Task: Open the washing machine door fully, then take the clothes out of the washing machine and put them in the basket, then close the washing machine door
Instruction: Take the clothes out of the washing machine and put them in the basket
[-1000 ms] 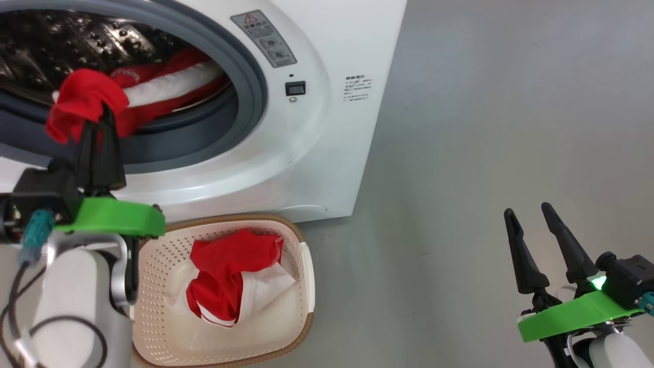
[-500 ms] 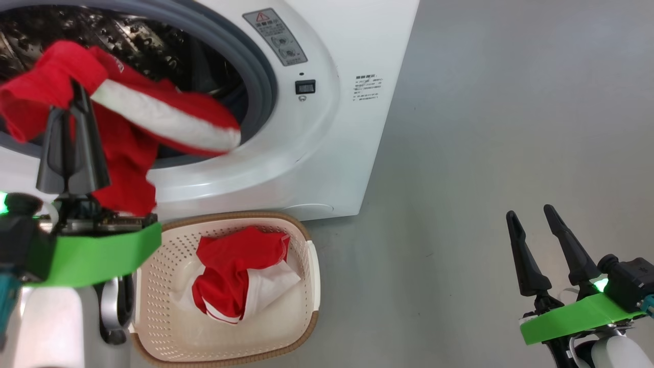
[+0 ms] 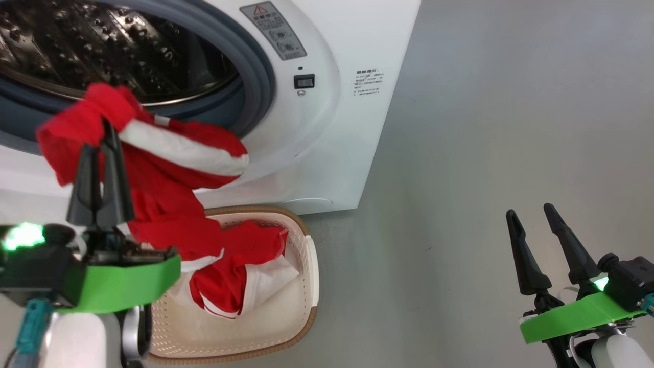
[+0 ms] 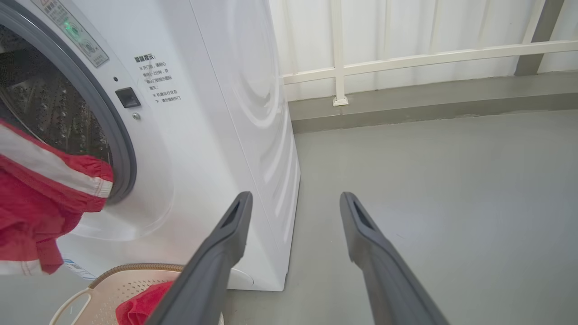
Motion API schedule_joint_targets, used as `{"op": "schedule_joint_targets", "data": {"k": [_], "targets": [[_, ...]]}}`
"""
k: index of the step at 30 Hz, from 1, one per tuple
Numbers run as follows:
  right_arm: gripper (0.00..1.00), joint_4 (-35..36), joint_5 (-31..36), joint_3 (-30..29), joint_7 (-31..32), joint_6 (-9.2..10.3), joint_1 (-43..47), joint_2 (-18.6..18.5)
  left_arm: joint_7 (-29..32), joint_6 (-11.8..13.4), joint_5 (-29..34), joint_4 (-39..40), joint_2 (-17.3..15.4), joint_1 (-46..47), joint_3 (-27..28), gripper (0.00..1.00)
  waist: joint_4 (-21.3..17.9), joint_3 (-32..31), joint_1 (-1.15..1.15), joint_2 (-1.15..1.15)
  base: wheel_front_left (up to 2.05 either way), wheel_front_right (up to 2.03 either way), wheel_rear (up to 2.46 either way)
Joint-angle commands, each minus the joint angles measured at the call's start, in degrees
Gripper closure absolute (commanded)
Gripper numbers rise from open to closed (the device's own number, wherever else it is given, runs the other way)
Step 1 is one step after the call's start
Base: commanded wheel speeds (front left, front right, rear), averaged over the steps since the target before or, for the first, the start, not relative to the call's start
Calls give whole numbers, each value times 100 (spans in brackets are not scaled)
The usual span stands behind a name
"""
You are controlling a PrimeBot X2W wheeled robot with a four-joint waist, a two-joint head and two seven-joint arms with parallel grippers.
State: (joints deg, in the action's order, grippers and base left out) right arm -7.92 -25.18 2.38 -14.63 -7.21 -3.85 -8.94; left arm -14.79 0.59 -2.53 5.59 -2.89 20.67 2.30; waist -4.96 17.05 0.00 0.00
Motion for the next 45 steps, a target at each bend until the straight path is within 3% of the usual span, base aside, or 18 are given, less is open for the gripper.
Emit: {"op": "schedule_joint_targets", "data": {"k": [1,18,45], "targets": [[0,157,-1,101,-37,-28,-77,-88,-20,49,-25,27,-84,-120,158,100,-18,34,0,0,0,0,0],[0,229,-31,124,-37,-28,-371,-82,-20,-3,-102,-1906,-11,-261,101,100,-159,564,0,0,0,0,0],[0,330,-84,391,-37,-28,-1030,1,-20,-373,66,-5554,-195,1169,87,100,-536,1839,0,0,0,0,0]]}}
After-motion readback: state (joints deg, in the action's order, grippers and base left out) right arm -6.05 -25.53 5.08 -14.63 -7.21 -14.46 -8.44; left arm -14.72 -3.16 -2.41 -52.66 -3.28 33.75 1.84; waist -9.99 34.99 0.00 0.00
